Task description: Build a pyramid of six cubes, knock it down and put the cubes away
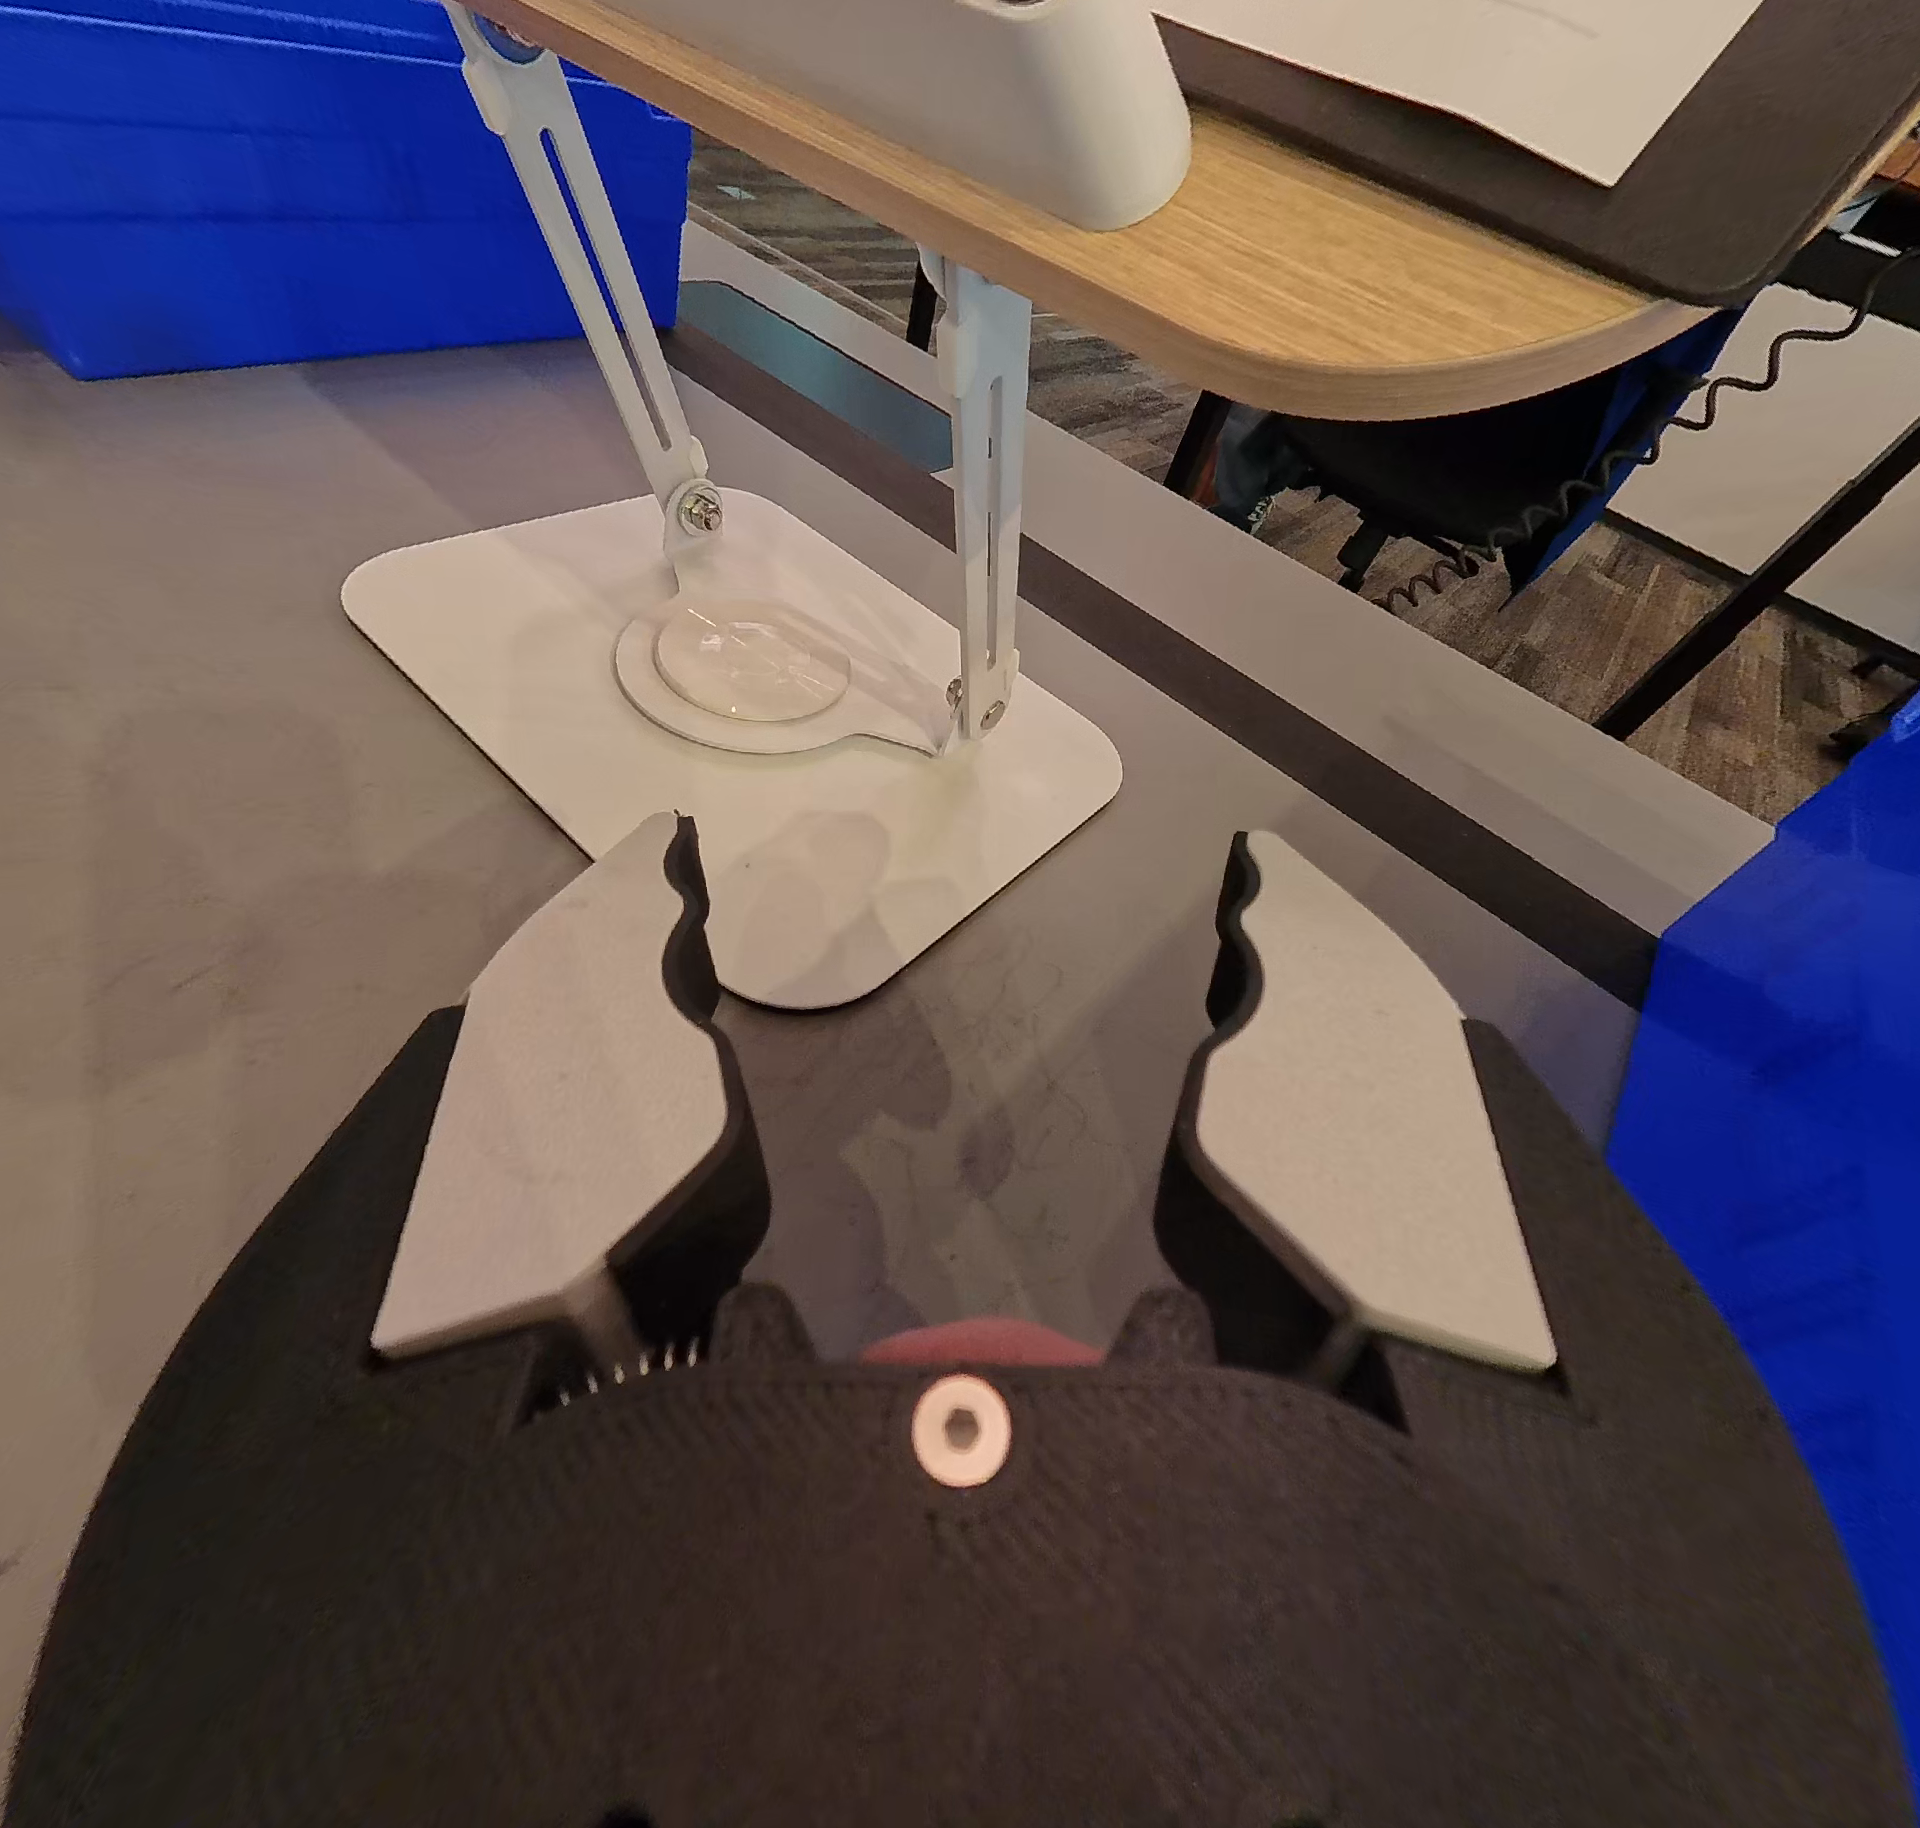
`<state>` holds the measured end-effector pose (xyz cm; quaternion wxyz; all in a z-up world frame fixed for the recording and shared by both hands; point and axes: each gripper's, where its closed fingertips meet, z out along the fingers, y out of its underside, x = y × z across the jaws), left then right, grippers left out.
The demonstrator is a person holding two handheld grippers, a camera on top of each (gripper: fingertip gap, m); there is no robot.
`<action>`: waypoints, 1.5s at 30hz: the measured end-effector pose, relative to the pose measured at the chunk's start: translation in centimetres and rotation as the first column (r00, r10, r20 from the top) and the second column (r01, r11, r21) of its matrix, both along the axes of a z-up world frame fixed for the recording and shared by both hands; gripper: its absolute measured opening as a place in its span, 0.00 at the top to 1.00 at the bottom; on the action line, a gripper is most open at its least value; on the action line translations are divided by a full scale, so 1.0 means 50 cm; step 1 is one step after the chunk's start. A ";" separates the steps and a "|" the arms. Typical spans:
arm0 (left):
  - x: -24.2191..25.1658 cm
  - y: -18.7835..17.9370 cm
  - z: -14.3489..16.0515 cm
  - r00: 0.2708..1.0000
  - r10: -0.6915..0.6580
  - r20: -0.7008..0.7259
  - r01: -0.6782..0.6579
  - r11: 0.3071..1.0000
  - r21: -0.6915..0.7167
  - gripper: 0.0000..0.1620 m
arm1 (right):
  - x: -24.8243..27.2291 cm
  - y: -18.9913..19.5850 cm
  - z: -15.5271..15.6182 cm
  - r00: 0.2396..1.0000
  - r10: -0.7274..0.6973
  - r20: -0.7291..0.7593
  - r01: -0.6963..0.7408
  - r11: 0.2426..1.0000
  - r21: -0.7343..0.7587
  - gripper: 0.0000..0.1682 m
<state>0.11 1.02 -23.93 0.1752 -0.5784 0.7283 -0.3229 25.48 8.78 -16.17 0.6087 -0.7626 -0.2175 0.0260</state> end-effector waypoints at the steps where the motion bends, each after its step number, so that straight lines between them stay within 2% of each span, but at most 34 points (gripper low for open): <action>1: 0.000 0.000 0.000 1.000 -0.001 0.002 0.001 1.000 -0.002 0.83 | 0.000 0.000 0.000 1.000 0.000 0.000 0.000 1.000 0.000 0.44; 9: 0.001 -0.003 -0.004 1.000 -0.009 -0.002 0.009 1.000 -0.025 0.82 | 0.000 0.000 0.000 1.000 0.000 0.002 0.000 1.000 0.000 0.44; 11: 0.002 -0.002 -0.003 1.000 0.000 -0.003 0.000 1.000 -0.026 0.69 | 0.000 0.000 0.000 1.000 0.000 0.001 0.000 1.000 0.001 0.44; 13: -0.006 0.000 -0.001 1.000 0.004 -0.020 -0.004 1.000 0.001 0.63 | 0.000 -0.001 0.001 1.000 0.000 -0.001 0.000 1.000 0.002 0.44; 17: -0.036 0.021 0.055 1.000 0.018 0.015 -0.020 0.993 0.118 0.60 | 0.001 -0.001 0.001 1.000 0.001 -0.006 -0.001 1.000 0.003 0.44; 21: -0.099 0.129 0.175 0.986 0.116 0.118 -0.144 0.954 0.263 0.67 | 0.000 -0.001 0.001 1.000 0.001 -0.004 -0.001 1.000 0.003 0.44; 24: -0.160 0.274 0.254 0.938 0.273 0.213 -0.331 0.885 0.326 0.72 | 0.001 -0.001 0.002 1.000 0.000 -0.007 0.000 1.000 0.003 0.44; 26: -0.193 0.384 0.277 0.879 0.406 0.250 -0.472 0.815 0.338 0.72 | 0.001 -0.001 0.002 1.000 0.000 -0.008 0.000 1.000 0.005 0.44; 27: -0.206 0.431 0.275 0.854 0.459 0.245 -0.519 0.786 0.336 0.72 | 0.001 -0.001 0.002 1.000 0.000 -0.008 0.000 1.000 0.005 0.44; 30: -0.253 0.586 0.229 0.723 0.665 0.189 -0.679 0.634 0.369 0.72 | 0.001 -0.001 0.003 1.000 0.001 -0.011 -0.001 1.000 0.006 0.44; 33: -0.272 0.682 0.159 0.605 0.787 0.117 -0.770 0.541 0.338 0.72 | 0.001 -0.001 0.003 1.000 0.003 -0.014 -0.003 1.000 0.006 0.44; 38: -0.275 0.751 0.056 0.533 0.846 -0.017 -0.798 0.509 0.323 0.69 | 0.001 -0.001 0.003 1.000 0.008 -0.015 -0.007 1.000 0.003 0.44; 42: -0.256 0.773 0.036 0.516 0.856 -0.036 -0.814 0.503 0.291 0.69 | -0.002 -0.001 0.000 1.000 0.012 -0.007 -0.012 1.000 -0.002 0.44; 45: -0.254 0.780 0.022 0.519 0.852 -0.064 -0.796 0.509 0.328 0.78 | -0.003 -0.001 -0.001 1.000 0.013 -0.002 -0.013 1.000 -0.003 0.44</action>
